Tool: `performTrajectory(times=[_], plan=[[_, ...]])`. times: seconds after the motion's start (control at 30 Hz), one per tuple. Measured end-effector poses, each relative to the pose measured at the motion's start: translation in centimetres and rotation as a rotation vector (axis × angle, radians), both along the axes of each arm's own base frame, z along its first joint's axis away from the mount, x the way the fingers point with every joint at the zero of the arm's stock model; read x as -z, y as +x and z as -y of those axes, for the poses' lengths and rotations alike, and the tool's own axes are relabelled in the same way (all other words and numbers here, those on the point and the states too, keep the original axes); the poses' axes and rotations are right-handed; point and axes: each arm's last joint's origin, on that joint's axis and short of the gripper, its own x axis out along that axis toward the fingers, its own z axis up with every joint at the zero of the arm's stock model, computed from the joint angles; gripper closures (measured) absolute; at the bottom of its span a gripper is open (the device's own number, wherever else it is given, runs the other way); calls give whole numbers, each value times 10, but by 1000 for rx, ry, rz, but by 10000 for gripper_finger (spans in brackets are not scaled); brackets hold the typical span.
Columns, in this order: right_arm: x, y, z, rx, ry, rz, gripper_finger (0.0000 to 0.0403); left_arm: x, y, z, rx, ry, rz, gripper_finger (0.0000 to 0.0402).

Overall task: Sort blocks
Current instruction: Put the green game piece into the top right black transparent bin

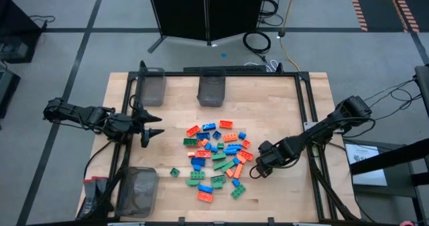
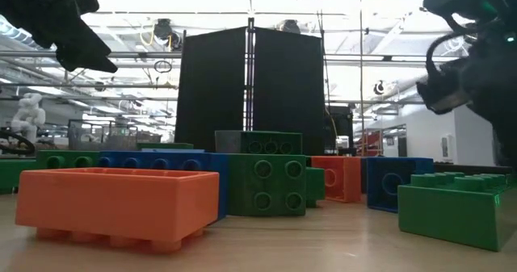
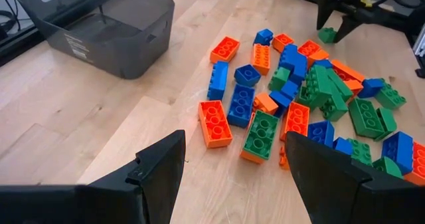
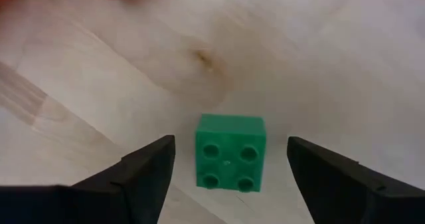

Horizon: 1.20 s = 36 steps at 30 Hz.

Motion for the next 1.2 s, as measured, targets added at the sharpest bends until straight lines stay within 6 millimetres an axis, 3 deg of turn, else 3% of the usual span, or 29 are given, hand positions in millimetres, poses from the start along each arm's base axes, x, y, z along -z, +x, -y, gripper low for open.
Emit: performTrajectory(times=[0.17, 0.37, 0.53, 0.73, 0.97, 1.2], plan=[[7, -5, 1, 2, 17, 2, 172, 0, 0, 0, 0, 0, 1, 144], [7, -6, 1, -44, 13, -4, 283, 0, 0, 0, 0, 0, 1, 144], [5, -2, 2, -82, -7, 23, 284, 0, 0, 0, 0, 0, 1, 144], [-20, 30, 14, -111, -188, 213, 284, 0, 0, 0, 0, 0, 1, 144], [-68, 74, 65, -36, -436, 366, 284, 0, 0, 0, 0, 0, 1, 144], [-131, 110, 152, -62, -708, 555, 284, 0, 0, -1, -32, 20, 7, 144]])
